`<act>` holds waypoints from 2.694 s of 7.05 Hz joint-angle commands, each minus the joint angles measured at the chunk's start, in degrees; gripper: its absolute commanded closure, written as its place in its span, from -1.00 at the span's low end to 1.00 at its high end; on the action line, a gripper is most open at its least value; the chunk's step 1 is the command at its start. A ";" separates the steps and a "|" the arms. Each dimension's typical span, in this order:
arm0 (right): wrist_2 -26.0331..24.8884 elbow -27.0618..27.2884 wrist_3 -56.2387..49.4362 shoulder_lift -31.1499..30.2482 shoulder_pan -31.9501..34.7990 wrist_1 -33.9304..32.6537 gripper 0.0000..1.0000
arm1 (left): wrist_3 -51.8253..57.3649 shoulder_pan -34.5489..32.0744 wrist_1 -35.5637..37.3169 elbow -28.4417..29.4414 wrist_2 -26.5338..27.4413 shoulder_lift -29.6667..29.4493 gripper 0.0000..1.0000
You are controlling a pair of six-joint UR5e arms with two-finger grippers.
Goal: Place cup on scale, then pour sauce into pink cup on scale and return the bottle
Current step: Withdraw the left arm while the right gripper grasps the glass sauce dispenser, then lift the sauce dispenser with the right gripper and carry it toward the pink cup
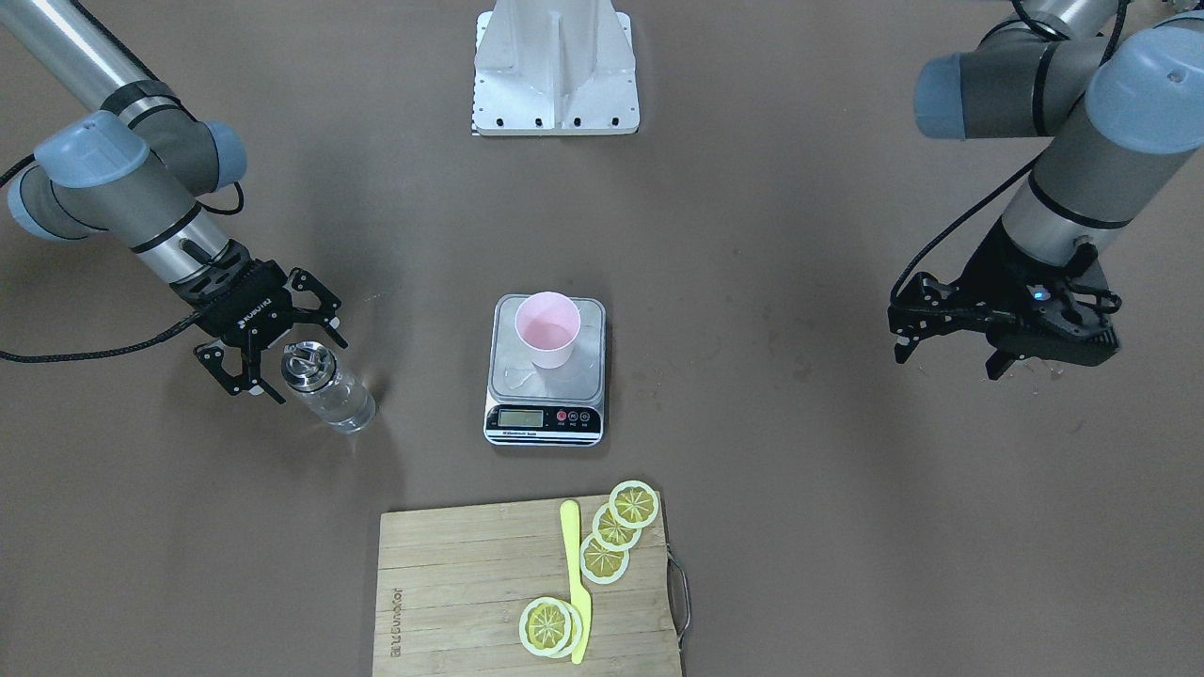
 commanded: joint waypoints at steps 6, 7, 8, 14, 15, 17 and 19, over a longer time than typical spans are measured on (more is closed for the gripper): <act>-1.35 -1.60 0.94 2.70 -0.68 0.01 -0.98 | 0.01 -0.07 0.08 0.03 0.09 -0.02 -0.94; -1.61 -1.78 1.03 2.79 -0.68 0.01 -0.97 | 0.01 -0.07 -0.01 0.03 0.09 -0.02 -0.94; -1.62 -1.78 1.38 3.05 -0.68 0.01 -0.86 | 0.01 -0.07 0.08 0.03 0.09 -0.02 -0.94; -1.53 -2.04 8.40 3.93 -0.59 -0.17 1.00 | 8.17 -3.67 -0.62 -1.28 -0.61 5.25 -0.94; -1.53 -2.04 10.16 3.94 -0.59 -0.17 1.00 | 10.10 -4.89 -0.71 -1.37 -0.70 6.21 -0.94; -1.62 -2.04 12.10 4.37 -0.68 -0.96 1.00 | 14.49 -7.88 -1.67 -1.37 -0.88 9.37 -0.94; -1.53 -0.99 10.79 4.72 -0.42 -6.47 1.00 | 15.57 -10.43 -11.21 0.90 -5.24 16.21 -0.94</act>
